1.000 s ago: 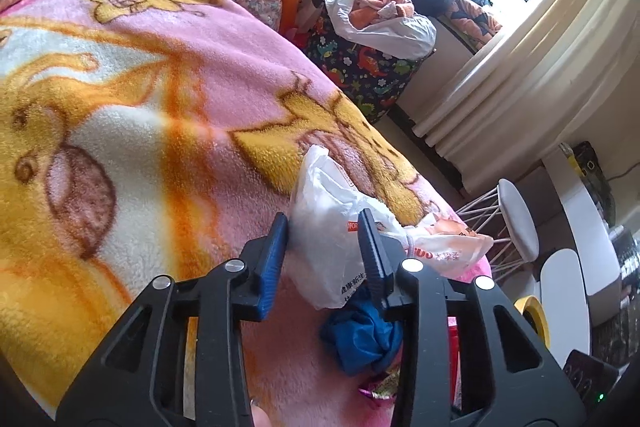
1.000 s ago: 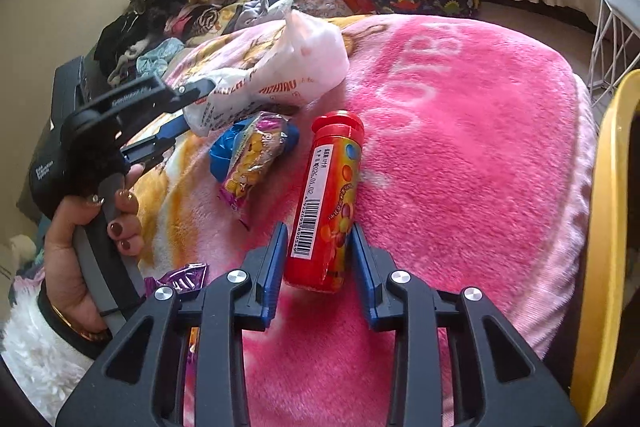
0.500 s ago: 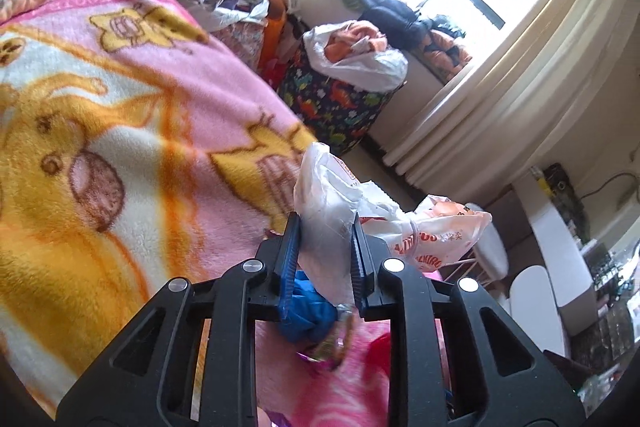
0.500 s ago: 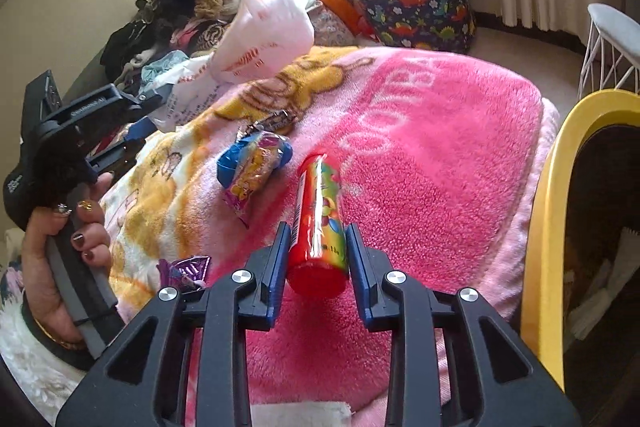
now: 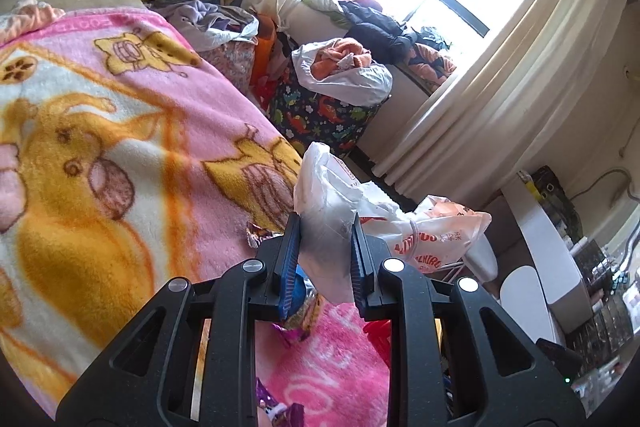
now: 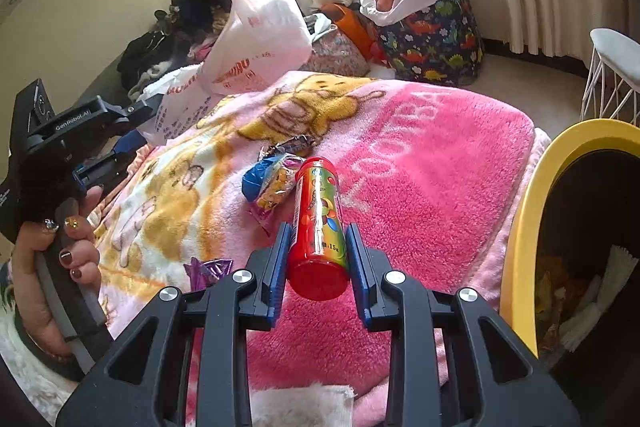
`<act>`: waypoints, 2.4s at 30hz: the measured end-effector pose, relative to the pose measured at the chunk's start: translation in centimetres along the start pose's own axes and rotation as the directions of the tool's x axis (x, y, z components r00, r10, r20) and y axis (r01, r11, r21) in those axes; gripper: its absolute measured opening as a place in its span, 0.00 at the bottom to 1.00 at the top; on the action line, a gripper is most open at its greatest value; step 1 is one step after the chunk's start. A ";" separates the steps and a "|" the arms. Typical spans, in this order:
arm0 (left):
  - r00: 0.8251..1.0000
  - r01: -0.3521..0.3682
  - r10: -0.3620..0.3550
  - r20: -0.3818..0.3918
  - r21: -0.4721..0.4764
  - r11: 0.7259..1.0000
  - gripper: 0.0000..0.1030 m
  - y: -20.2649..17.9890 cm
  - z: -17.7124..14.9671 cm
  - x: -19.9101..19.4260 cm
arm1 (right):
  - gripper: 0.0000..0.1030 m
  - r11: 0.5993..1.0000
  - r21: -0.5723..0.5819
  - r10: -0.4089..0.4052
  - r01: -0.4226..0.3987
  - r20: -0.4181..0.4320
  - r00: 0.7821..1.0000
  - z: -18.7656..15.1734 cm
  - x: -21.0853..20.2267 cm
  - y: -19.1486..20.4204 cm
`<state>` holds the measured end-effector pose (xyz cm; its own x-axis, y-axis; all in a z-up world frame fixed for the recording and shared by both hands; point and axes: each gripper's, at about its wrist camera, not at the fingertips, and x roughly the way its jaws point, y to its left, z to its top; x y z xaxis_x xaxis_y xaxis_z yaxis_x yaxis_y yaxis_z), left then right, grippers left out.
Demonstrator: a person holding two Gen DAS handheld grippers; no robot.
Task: Collect trash
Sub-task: 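Carry the white bag and red tube over the yellow bin with both tools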
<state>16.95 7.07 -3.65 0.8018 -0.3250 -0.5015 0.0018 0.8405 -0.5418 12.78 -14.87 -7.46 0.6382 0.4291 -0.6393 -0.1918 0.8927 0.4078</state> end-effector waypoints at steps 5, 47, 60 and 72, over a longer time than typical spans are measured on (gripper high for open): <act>1.000 0.007 -0.007 -0.001 0.005 1.000 0.16 -0.5 -0.4 -0.4 | 0.26 1.000 -0.003 0.007 -0.007 0.025 1.000 0.3 -1.2 -0.1; 0.994 0.096 -0.087 -0.061 0.155 0.983 0.16 -9.8 -4.3 0.0 | 0.26 0.976 0.212 -0.096 0.054 0.192 0.977 -0.5 -10.5 -8.8; 0.990 0.123 -0.107 -0.089 0.194 0.973 0.16 -11.8 -5.5 0.5 | 0.26 0.955 0.286 -0.150 0.082 0.224 0.963 -0.8 -12.5 -11.6; 0.986 0.134 -0.107 -0.125 0.228 0.964 0.16 -12.8 -7.1 1.1 | 0.26 0.937 0.334 -0.188 0.101 0.238 0.953 -1.2 -13.5 -13.4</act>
<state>13.60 -7.17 -2.07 0.7161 -0.4649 -0.5207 0.2454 0.8659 -0.4358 5.81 -32.41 -5.09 0.8214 0.2087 -0.5308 0.1342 0.8338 0.5355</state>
